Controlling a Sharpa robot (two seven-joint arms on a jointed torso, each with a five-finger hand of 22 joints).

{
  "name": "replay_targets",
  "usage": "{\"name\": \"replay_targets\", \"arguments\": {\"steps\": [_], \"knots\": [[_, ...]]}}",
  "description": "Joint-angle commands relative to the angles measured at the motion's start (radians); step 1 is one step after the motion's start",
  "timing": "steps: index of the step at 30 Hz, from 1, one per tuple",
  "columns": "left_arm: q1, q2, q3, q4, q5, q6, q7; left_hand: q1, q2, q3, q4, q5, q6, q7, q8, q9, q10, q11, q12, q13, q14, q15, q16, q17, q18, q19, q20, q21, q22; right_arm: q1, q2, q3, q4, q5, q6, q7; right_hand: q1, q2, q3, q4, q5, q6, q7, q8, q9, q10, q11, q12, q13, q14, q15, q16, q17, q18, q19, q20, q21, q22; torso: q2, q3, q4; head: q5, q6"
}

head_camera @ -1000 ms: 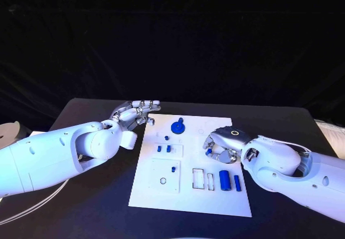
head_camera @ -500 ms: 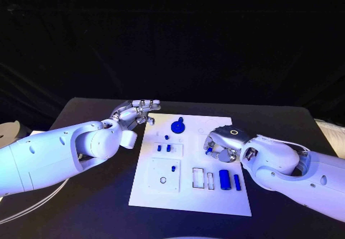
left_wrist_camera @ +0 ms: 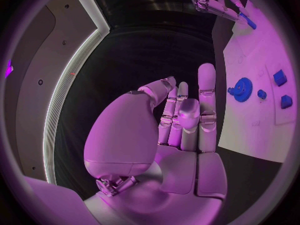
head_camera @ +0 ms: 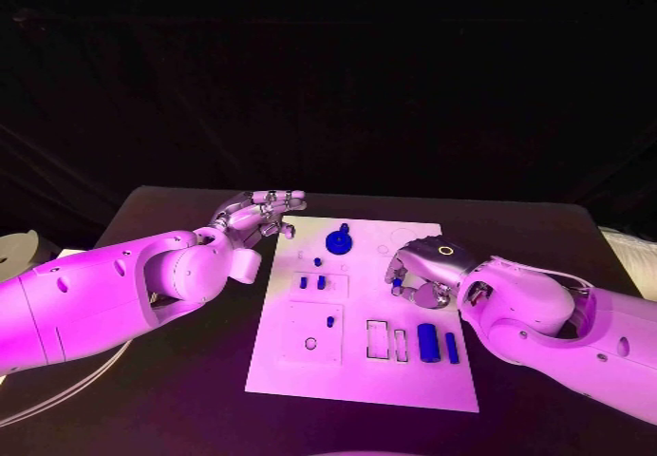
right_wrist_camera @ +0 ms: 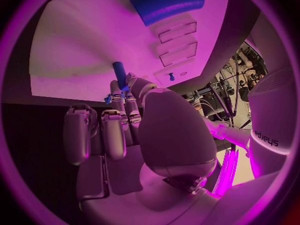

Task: Assemble the parts on the task board

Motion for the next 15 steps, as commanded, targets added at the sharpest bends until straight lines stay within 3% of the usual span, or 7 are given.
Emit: {"name": "replay_targets", "arguments": {"steps": [1, 8, 15], "knots": [[0.0, 0.004, 0.001, -0.001, 0.003, 0.018, 0.003, 0.002, 0.009, -0.003, -0.006, 0.003, -0.007, -0.002, -0.006, -0.001, -0.008, 0.0, 0.005, -0.001, -0.007, 0.002, -0.006, -0.001, 0.017, -0.007, 0.001, -0.004, -0.001, 0.013, -0.007, 0.003, 0.015, -0.006, -0.027, 0.009, 0.023, 0.011, 0.01, -0.015, 0.003, 0.01, 0.001, 0.003, 0.001, 0.049, -0.042, 0.004, 0.003, 0.072, -0.005, 0.006, 0.099, 0.001, 0.002, -0.007, 0.005, 0.003, -0.002, -0.0016, 0.001, -0.004, 0.004], [0.0, 0.006, 0.0, -0.002, 0.003, 0.018, 0.003, 0.003, 0.01, -0.003, -0.006, 0.003, -0.008, -0.001, -0.006, -0.001, -0.009, 0.0, 0.005, -0.001, -0.009, 0.002, -0.007, -0.003, 0.017, -0.008, 0.001, -0.005, -0.001, 0.041, -0.029, 0.007, 0.062, 0.004, -0.027, 0.003, 0.025, 0.01, 0.012, -0.019, 0.003, 0.011, 0.001, 0.002, 0.001, 0.051, -0.042, 0.002, 0.003, 0.073, -0.005, 0.006, 0.1, 0.001, 0.002, -0.008, 0.006, 0.004, 0.001, -0.0005, 0.0007, -0.002, 0.006], [0.0, 0.007, 0.0, -0.002, 0.003, 0.018, 0.004, 0.003, 0.01, -0.003, -0.006, 0.003, -0.008, -0.001, -0.006, -0.001, -0.009, 0.0, 0.005, -0.001, -0.009, 0.002, -0.007, -0.003, 0.017, -0.008, 0.001, -0.005, -0.001, 0.044, -0.014, 0.009, 0.138, 0.019, -0.027, 0.007, 0.025, 0.009, 0.013, -0.02, 0.003, 0.011, 0.002, 0.002, 0.001, 0.051, -0.042, 0.002, 0.003, 0.072, -0.005, 0.006, 0.099, 0.001, 0.002, -0.008, 0.005, 0.004, 0.001, -0.0005, 0.0009, 0.003, 0.004]]}}
